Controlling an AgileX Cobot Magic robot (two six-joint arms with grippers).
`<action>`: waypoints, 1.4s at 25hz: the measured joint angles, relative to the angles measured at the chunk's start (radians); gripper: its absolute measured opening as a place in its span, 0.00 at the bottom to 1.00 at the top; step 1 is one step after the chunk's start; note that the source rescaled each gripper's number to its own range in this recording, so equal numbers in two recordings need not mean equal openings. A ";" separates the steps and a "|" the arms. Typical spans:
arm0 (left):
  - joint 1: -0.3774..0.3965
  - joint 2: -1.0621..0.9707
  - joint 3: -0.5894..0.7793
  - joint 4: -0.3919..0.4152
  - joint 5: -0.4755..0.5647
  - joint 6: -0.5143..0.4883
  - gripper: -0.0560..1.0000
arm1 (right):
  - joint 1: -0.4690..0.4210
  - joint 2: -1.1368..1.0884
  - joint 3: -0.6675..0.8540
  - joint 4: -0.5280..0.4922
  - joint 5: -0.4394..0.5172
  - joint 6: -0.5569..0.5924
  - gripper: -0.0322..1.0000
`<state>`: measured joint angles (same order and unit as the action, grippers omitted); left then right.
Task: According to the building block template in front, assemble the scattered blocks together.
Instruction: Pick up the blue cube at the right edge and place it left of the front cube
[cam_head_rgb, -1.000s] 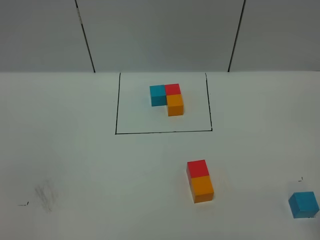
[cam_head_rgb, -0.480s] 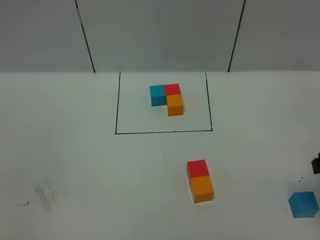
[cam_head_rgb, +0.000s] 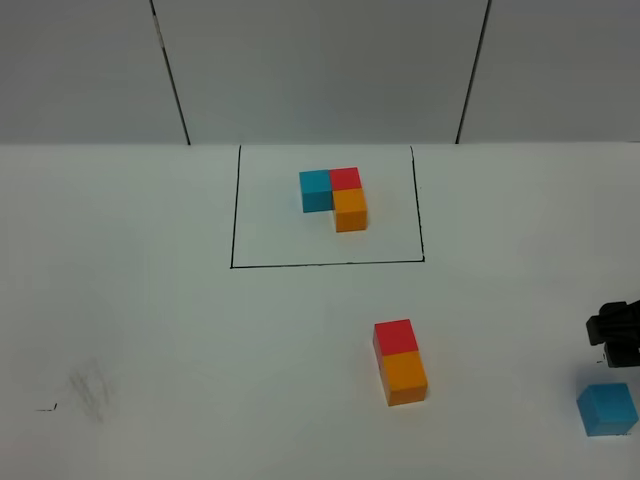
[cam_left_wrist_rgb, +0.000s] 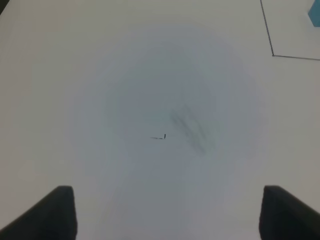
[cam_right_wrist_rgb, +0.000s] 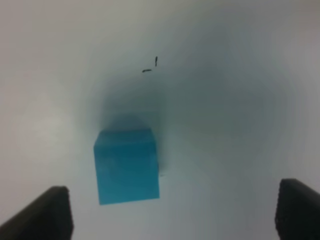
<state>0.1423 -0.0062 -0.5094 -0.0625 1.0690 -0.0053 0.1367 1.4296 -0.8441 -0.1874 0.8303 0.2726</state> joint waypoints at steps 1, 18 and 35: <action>0.000 0.000 0.000 0.000 0.000 0.000 0.67 | 0.000 0.001 0.010 0.000 -0.004 0.000 0.68; 0.000 0.000 0.000 0.000 0.000 0.000 0.67 | 0.000 0.002 0.150 0.025 -0.149 0.036 0.68; 0.000 0.000 0.000 0.000 0.000 0.000 0.67 | 0.000 0.002 0.150 0.048 -0.201 0.005 0.68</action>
<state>0.1423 -0.0062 -0.5094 -0.0625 1.0690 -0.0053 0.1367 1.4315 -0.6941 -0.1399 0.6291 0.2772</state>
